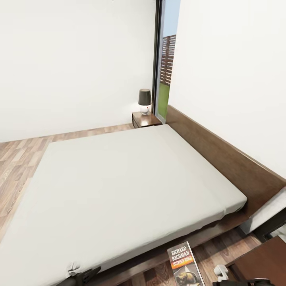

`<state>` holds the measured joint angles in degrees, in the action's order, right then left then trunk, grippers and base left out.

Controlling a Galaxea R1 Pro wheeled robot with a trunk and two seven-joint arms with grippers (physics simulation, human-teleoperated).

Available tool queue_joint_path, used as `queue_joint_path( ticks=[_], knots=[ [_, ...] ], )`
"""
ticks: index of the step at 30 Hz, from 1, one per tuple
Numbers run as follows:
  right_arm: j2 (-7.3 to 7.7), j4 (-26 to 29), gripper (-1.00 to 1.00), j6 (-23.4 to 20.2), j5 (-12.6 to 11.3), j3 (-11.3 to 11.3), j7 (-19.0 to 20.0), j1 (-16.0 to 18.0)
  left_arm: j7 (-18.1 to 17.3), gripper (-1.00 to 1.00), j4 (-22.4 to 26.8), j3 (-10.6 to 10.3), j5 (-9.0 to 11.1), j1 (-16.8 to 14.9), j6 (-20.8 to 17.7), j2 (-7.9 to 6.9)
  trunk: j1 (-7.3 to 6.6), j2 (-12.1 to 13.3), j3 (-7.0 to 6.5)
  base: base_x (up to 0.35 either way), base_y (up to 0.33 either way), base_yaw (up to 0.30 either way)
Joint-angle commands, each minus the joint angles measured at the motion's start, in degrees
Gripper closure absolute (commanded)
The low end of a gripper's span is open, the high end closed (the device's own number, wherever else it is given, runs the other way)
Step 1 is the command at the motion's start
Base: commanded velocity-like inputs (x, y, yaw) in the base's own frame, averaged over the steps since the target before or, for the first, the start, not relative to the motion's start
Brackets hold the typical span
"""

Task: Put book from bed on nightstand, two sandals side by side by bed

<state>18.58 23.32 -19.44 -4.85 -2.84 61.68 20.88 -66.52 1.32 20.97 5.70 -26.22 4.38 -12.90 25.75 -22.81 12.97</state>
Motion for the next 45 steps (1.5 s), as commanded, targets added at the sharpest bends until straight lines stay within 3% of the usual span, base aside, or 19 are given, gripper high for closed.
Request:
queue_joint_path(
  ticks=[1, 45],
  knots=[
    [0.06, 0.02, 1.00, -0.51, -0.52, -0.29, 0.02, 0.03, -0.11, -1.00, -0.09, -0.49, 0.54, -0.06, 0.45, -0.02, 0.03, -0.11, 0.06, 0.000, 0.000, 0.000],
    [0.41, -0.08, 1.00, -0.51, -0.59, -0.24, 0.21, 0.04, -0.02, -1.00, -0.09, -0.49, 0.57, -0.06, 0.51, -0.02, 0.03, -0.11, -3.93, 0.000, 0.000, 0.000]
  ],
)
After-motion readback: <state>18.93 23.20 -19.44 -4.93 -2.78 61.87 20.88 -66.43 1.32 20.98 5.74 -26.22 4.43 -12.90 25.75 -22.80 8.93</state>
